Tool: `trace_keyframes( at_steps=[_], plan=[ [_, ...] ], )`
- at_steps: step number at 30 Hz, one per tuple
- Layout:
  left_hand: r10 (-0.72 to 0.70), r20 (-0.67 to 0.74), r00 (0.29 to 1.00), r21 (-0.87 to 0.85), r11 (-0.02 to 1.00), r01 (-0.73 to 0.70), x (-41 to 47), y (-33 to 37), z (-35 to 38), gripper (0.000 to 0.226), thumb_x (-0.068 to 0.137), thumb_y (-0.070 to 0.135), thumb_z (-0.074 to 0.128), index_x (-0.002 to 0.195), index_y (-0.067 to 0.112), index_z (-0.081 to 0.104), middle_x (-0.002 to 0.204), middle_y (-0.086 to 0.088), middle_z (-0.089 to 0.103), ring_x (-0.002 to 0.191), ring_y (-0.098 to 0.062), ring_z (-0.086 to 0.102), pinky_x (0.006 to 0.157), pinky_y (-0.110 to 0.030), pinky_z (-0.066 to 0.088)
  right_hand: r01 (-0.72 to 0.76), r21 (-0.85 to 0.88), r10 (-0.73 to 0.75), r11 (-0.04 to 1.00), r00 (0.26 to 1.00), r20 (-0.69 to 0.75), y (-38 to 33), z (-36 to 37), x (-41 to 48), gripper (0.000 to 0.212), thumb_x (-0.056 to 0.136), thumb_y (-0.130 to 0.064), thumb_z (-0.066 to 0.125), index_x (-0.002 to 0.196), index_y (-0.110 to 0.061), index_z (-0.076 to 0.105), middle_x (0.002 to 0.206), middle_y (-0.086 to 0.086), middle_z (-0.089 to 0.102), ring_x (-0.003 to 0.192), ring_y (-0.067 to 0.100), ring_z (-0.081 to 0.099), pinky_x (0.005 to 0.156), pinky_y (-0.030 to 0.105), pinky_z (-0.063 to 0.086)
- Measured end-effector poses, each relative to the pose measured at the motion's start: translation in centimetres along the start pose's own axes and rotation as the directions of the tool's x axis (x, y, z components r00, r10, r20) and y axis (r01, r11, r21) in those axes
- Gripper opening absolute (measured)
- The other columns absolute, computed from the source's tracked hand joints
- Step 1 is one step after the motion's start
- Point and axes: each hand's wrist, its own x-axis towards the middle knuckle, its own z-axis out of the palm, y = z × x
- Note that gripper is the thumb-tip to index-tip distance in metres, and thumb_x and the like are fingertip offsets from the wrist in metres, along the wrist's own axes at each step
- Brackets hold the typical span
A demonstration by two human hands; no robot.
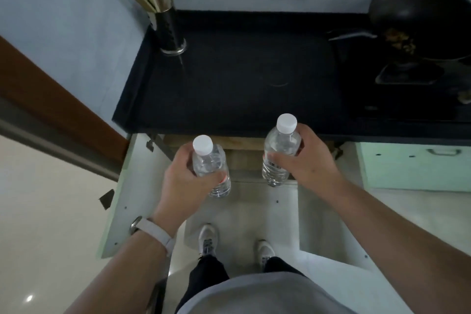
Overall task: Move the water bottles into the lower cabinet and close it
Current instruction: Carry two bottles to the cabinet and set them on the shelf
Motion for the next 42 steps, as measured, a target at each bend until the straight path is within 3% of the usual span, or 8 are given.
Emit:
trace_keyframes(
  at_steps=[6,12,15,19,23,29,36,42],
  plan=[
    [0.018,0.157,0.987,-0.036,0.999,-0.012,4.6,-1.0,-2.4,0.067,0.067,0.024,0.091,0.121,0.039,0.054,0.102,0.019,0.068,0.09,0.008,0.064,0.072,-0.014,0.051,-0.109,-0.01,0.106,0.994,0.983,-0.15,-1.8,3.5,0.6,0.05,0.074,-0.036,0.083,0.107,-0.045,0.046,0.097,-0.017,0.063,0.086,0.001,0.062,0.07,0.022,0.05],
    [0.007,0.253,0.967,-0.057,0.998,0.007,7.1,-2.4,-3.0,0.065,0.066,0.024,0.091,0.114,0.047,0.055,0.103,0.017,0.07,0.093,-0.001,0.068,0.076,-0.021,0.053,-0.18,0.022,0.181,0.983,0.96,-0.214,-1.9,6.3,0.4,0.051,0.074,-0.034,0.084,0.111,-0.04,0.05,0.095,-0.019,0.064,0.081,-0.007,0.061,0.063,0.013,0.042],
    [-0.013,0.259,0.966,-0.056,0.998,0.028,7.4,-3.1,-2.5,0.064,0.065,0.026,0.092,0.114,0.046,0.056,0.103,0.02,0.069,0.093,0.0,0.067,0.079,-0.024,0.054,-0.212,0.037,0.215,0.977,0.951,-0.221,-0.3,7.1,0.5,0.056,0.072,-0.035,0.085,0.115,-0.041,0.049,0.097,-0.02,0.064,0.085,-0.004,0.061,0.067,0.016,0.044],
    [-0.055,0.237,0.97,-0.034,0.997,0.065,7.2,-4.7,-0.7,0.064,0.065,0.027,0.091,0.118,0.041,0.057,0.102,0.022,0.068,0.091,0.005,0.065,0.074,-0.018,0.051,-0.244,0.051,0.249,0.968,0.946,-0.208,3.4,7.9,1.1,0.059,0.073,-0.036,0.085,0.121,-0.037,0.05,0.102,-0.017,0.064,0.091,0.001,0.061,0.073,0.024,0.049],
    [-0.073,0.242,0.968,-0.025,0.996,0.082,7.6,-8.2,2.3,0.066,0.065,0.027,0.09,0.122,0.036,0.058,0.107,0.017,0.068,0.096,0.0,0.066,0.072,-0.015,0.05,-0.262,0.098,0.277,0.96,0.94,-0.2,8.5,9.2,2.6,0.058,0.074,-0.033,0.084,0.121,-0.037,0.05,0.1,-0.018,0.064,0.089,0.0,0.062,0.066,0.014,0.043],
    [-0.067,0.193,0.979,-0.012,0.997,0.071,11.1,-17.3,9.0,0.068,0.062,0.028,0.093,0.118,0.041,0.057,0.112,0.016,0.068,0.104,-0.007,0.065,0.088,-0.032,0.055,-0.22,0.112,0.24,0.969,0.947,-0.215,18.5,13.4,6.9,0.065,0.074,-0.035,0.085,0.128,-0.034,0.05,0.108,-0.017,0.063,0.096,0.001,0.061,0.071,0.016,0.046],
    [0.075,0.119,0.99,0.007,0.997,-0.076,17.1,-28.4,15.2,0.073,0.062,0.029,0.093,0.126,0.035,0.058,0.118,0.017,0.065,0.112,-0.01,0.061,0.096,-0.041,0.053,-0.084,0.152,0.124,0.985,0.951,-0.283,29.0,19.4,13.3,0.062,0.073,-0.034,0.086,0.125,-0.031,0.051,0.104,-0.021,0.063,0.09,-0.008,0.061,0.068,0.009,0.046],
    [0.156,0.066,0.986,-0.04,0.987,-0.154,21.3,-32.8,17.2,0.073,0.065,0.025,0.092,0.129,0.033,0.058,0.117,0.015,0.067,0.108,-0.008,0.064,0.094,-0.039,0.055,0.05,0.178,0.009,0.983,0.949,-0.314,33.9,22.0,17.5,0.063,0.074,-0.031,0.085,0.127,-0.031,0.052,0.112,-0.019,0.063,0.098,0.0,0.062,0.078,0.017,0.047]
  ],
)
